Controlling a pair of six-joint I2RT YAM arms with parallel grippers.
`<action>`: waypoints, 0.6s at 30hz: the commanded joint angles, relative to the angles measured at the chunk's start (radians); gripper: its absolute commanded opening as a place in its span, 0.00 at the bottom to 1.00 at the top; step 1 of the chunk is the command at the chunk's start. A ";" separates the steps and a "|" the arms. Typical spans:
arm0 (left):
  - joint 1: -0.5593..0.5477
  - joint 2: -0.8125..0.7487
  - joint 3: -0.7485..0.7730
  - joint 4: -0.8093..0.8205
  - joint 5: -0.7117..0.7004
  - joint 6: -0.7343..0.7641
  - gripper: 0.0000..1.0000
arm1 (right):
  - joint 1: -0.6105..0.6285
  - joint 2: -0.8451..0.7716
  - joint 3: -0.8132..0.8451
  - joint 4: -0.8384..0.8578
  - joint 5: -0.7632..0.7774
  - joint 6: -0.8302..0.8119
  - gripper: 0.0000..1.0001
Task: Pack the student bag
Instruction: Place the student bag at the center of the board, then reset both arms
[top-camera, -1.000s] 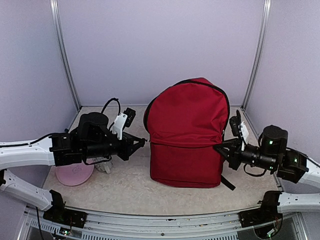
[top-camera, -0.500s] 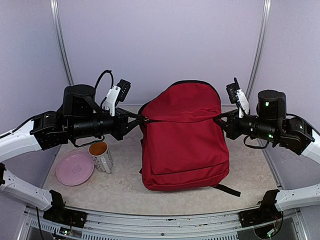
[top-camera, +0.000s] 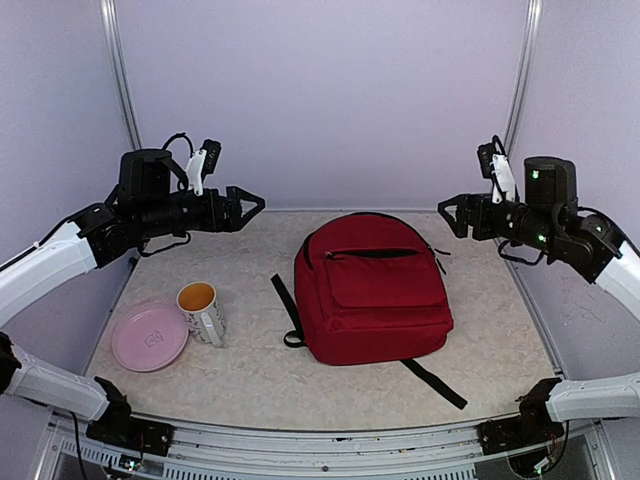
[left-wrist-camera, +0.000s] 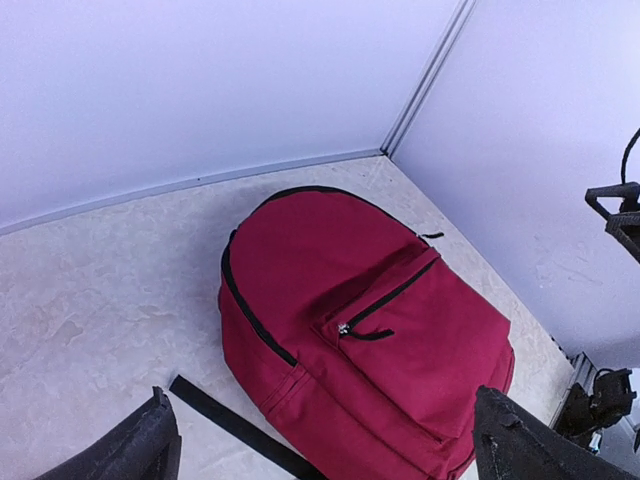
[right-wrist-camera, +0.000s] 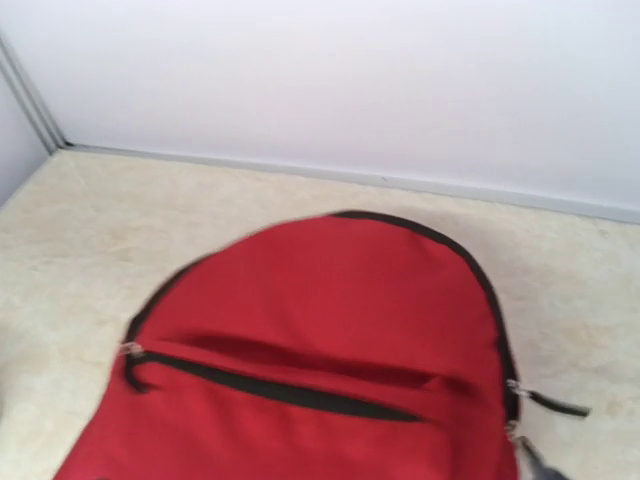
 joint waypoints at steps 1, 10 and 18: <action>0.075 -0.040 -0.008 0.051 0.036 0.005 0.99 | -0.089 0.038 -0.003 0.022 -0.096 -0.034 1.00; 0.377 -0.086 -0.087 0.070 0.083 -0.011 0.99 | -0.462 0.085 -0.132 0.202 -0.338 -0.007 1.00; 0.670 -0.153 -0.253 0.173 -0.036 -0.008 0.99 | -0.607 0.090 -0.280 0.383 -0.349 0.024 1.00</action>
